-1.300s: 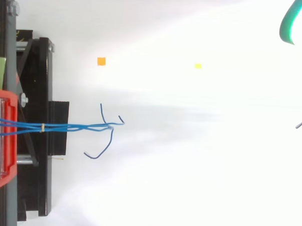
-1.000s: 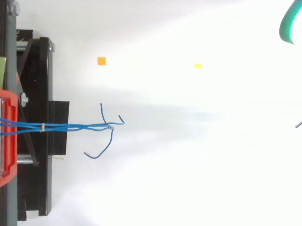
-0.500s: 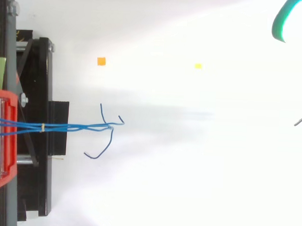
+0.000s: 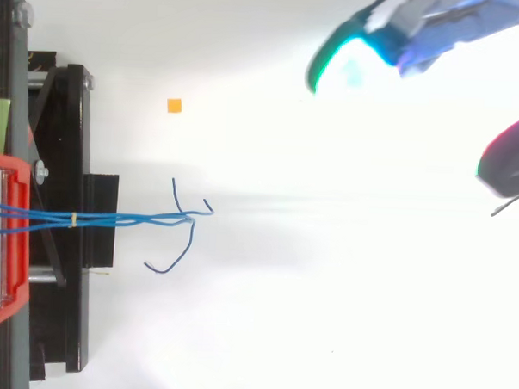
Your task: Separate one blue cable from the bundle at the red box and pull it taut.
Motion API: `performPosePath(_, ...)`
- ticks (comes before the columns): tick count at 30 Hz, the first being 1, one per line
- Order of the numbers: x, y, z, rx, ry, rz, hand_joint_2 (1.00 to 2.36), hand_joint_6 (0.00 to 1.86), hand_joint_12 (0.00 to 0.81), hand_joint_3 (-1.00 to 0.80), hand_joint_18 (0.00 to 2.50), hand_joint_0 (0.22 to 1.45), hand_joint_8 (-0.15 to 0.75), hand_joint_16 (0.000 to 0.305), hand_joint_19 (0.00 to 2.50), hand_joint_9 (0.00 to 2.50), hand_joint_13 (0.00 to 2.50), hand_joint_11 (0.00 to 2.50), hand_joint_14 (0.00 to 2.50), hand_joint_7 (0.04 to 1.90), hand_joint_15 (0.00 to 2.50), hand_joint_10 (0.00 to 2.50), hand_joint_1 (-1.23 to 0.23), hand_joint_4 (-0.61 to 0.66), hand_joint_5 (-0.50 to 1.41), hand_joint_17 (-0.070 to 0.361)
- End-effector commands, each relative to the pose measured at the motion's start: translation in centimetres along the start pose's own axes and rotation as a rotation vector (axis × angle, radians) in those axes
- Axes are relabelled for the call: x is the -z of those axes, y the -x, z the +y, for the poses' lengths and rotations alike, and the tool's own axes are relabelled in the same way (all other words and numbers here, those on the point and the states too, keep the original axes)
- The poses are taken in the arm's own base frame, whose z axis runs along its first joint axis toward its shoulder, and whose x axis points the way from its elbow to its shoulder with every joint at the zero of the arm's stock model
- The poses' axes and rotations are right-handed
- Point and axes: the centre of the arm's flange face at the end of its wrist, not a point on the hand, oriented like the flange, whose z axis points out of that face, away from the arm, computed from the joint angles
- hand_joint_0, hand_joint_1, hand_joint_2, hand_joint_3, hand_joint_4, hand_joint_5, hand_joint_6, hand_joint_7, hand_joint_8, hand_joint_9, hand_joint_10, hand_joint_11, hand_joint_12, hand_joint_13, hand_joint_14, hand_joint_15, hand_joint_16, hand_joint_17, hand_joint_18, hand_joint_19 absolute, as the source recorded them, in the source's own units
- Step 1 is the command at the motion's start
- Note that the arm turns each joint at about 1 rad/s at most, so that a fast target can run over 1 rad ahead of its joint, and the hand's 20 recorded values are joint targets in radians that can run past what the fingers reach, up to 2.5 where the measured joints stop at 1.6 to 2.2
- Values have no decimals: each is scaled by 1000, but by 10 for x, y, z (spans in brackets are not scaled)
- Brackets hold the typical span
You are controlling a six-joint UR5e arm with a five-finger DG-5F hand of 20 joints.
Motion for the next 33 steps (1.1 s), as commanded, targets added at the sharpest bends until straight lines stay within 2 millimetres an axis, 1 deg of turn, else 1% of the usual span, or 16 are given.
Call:
performPosePath(1, -25, -15, -3, 7, -20, 11, 1000, 502, 383, -500, 388, 565, 273, 57, 610, 498, 327, 390, 11, 779, 241, 14, -567, 201, -213, 129)
performPosePath(3, -33, -24, -8, 8, -20, 19, 1000, 502, 381, -500, 359, 564, 274, 57, 587, 495, 302, 388, 9, 779, 226, 12, -570, 201, -213, 129)
performPosePath(9, -39, -36, 2, 22, 19, -20, 1000, 502, 378, -500, 305, 564, 273, 58, 555, 480, 260, 391, 7, 779, 198, 12, -571, 199, -213, 130)
performPosePath(10, -41, -44, -1, 47, 17, -15, 1000, 502, 377, -500, 305, 564, 273, 58, 547, 479, 257, 390, 8, 779, 200, 12, -572, 199, -213, 130)
performPosePath(11, -44, -50, -9, 49, 8, -3, 1000, 502, 378, -500, 305, 564, 273, 58, 547, 478, 257, 390, 8, 778, 201, 12, -572, 198, -213, 130)
performPosePath(13, -45, -53, -13, 46, 7, -1, 1000, 502, 377, -500, 300, 564, 273, 58, 548, 475, 252, 386, 8, 782, 195, 12, -572, 200, -213, 130)
performPosePath(14, -50, -58, -22, 39, 6, 1, 1000, 502, 377, -500, 298, 564, 272, 58, 551, 467, 250, 383, 7, 783, 196, 12, -572, 198, -213, 130)
performPosePath(16, -64, -69, -33, -1, 39, 1, 1000, 502, 376, -500, 295, 563, 271, 58, 549, 447, 248, 385, 7, 779, 196, 12, -573, 200, -212, 130)
performPosePath(17, -64, -69, -33, -1, 39, 1, 1000, 502, 376, -500, 293, 564, 271, 58, 551, 447, 247, 373, 7, 780, 192, 12, -573, 200, -211, 130)
performPosePath(18, -68, -69, -29, -11, 57, -6, 1000, 502, 376, -500, 293, 563, 272, 58, 552, 442, 244, 371, 7, 784, 191, 11, -573, 205, -208, 130)
performPosePath(19, -73, -73, -30, -18, 65, -7, 1000, 502, 376, -500, 293, 563, 270, 58, 550, 436, 244, 370, 7, 783, 188, 11, -573, 202, -206, 130)
performPosePath(21, -76, -75, -27, -19, 72, -5, 1000, 503, 374, -500, 294, 563, 272, 57, 550, 431, 240, 367, 7, 781, 193, 11, -573, 204, -205, 129)
performPosePath(24, -77, -78, -30, -19, 70, -6, 1000, 502, 374, -500, 294, 563, 272, 57, 551, 431, 238, 359, 7, 778, 193, 11, -573, 208, -202, 129)
performPosePath(30, -77, -77, -31, -12, 67, -10, 1000, 503, 373, -500, 295, 564, 271, 57, 551, 424, 239, 354, 8, 780, 186, 11, -573, 212, -198, 129)
performPosePath(33, -77, -72, -33, -9, 63, -21, 1000, 503, 373, -500, 296, 565, 270, 57, 552, 423, 241, 357, 7, 780, 191, 11, -573, 213, -197, 128)
